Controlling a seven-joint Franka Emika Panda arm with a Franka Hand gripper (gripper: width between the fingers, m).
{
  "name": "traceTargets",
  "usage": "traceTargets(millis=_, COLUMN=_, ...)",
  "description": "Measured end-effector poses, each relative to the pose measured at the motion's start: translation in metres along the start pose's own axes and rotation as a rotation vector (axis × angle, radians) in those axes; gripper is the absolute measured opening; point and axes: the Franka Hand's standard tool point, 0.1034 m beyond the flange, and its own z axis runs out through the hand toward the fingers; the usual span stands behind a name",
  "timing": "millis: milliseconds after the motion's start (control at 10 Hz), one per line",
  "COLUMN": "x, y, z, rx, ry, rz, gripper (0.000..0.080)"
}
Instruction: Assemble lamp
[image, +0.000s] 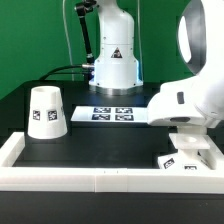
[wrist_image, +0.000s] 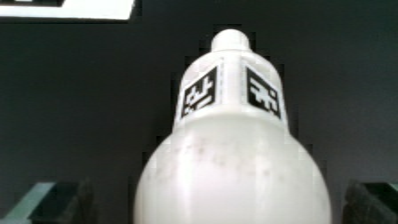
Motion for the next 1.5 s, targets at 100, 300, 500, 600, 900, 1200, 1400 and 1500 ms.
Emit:
traceTargets(millis=100, x=0.001, y=0.0, z=0.002, rx=0.0, ry=0.0, rz=0.0, gripper=0.0698)
traceTargets(millis=300, x=0.006, y=-0.002, z=0.01, rx=-0.001, ry=0.013, rz=-0.001, gripper=0.0698)
traceTargets(millis=500, x=0.009, y=-0.001, z=0.016, rx=-0.001, ry=0.016, rz=0.002, gripper=0.0698)
traceTargets(millis=600, x=0.008, y=-0.001, z=0.017, rx=-0.001, ry=0.014, rz=0.002, gripper=0.0698)
traceTargets(millis=900, x=0.009, y=0.0, z=0.016, rx=0.0, ry=0.014, rz=0.003, gripper=0.0576)
traceTargets(millis=1200, x=0.009, y=0.0, z=0.016, rx=0.0, ry=0.014, rz=0.003, gripper=0.0576)
traceTargets(millis=1400, x=0.001, y=0.01, z=0.002, rx=0.008, ry=0.015, rz=-0.048, gripper=0.0576)
traceTargets(millis=1500, x=-0.011, y=0.019, z=-0.014, rx=0.02, ry=0.01, rz=-0.054, gripper=0.0577)
